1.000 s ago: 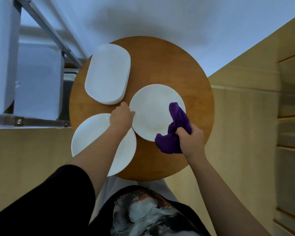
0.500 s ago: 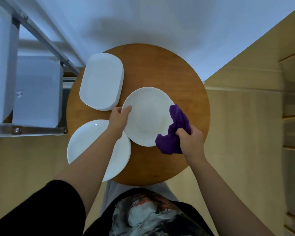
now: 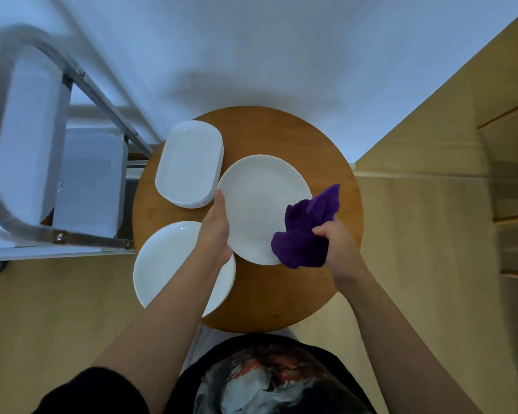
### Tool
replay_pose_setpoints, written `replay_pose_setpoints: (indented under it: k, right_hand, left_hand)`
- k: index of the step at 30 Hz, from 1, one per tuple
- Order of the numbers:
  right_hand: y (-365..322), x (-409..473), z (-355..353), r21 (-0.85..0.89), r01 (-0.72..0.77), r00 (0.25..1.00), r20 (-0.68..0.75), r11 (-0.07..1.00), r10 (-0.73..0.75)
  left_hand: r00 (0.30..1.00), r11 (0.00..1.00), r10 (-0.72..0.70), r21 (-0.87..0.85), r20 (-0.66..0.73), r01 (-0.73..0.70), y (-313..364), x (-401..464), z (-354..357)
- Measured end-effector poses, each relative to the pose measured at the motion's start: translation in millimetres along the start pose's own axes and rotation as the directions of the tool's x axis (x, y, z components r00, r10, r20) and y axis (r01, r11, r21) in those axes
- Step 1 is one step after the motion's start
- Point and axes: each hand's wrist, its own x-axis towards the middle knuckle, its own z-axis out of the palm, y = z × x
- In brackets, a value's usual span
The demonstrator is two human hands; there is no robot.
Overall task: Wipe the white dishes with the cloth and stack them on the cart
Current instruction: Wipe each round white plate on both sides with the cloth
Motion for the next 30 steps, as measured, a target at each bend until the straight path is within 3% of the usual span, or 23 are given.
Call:
replay_pose_setpoints:
  k: [2, 4, 9, 13, 15, 18, 23, 27, 30]
  right_hand:
    - [-17, 1, 9, -0.068, -0.064, 0.995, 0.070, 0.996, 0.069]
    - [-28, 3, 19, -0.262, -0.077, 0.996, 0.025, 0.962, 0.086]
    - [-38, -9, 50, -0.685, 0.060, 0.942, -0.202, 0.726, -0.268]
    - [-45, -19, 61, -0.742, 0.096, 0.830, -0.308, 0.663, -0.465]
    - [-55, -22, 68, -0.723, 0.185, 0.768, -0.317, 0.666, -0.557]
    - [-75, -28, 81, -0.711, 0.343, 0.731, -0.207, 0.614, -0.650]
    - [-106, -48, 108, -0.675, 0.627, 0.660, 0.196, 0.388, -0.725]
    - [-105, -72, 125, -0.546, 0.746, 0.607, 0.322, 0.381, -0.727]
    - [-95, -84, 127, -0.456, 0.813, 0.560, 0.440, 0.362, -0.702]
  left_hand:
    - [1.000, 1.000, 0.003, -0.027, -0.014, -0.003, 11, -19, 2]
    - [0.999, 0.999, 0.042, -0.034, 0.018, -0.042, 20, -38, 1]
    - [0.993, 0.985, 0.108, -0.138, 0.052, -0.100, 33, -86, -1]
    - [0.980, 0.976, 0.187, -0.129, 0.066, -0.177, 41, -113, -7]
    - [0.976, 0.973, 0.211, -0.107, 0.055, -0.205, 46, -122, -11]
    - [0.960, 0.962, 0.267, -0.071, 0.079, -0.262, 50, -132, -16]
    - [0.938, 0.944, 0.320, -0.130, 0.131, -0.304, 68, -147, -23]
    - [0.919, 0.917, 0.380, -0.175, 0.105, -0.359, 87, -151, -30]
    - [0.947, 0.937, 0.310, -0.195, 0.084, -0.290, 96, -149, -39]
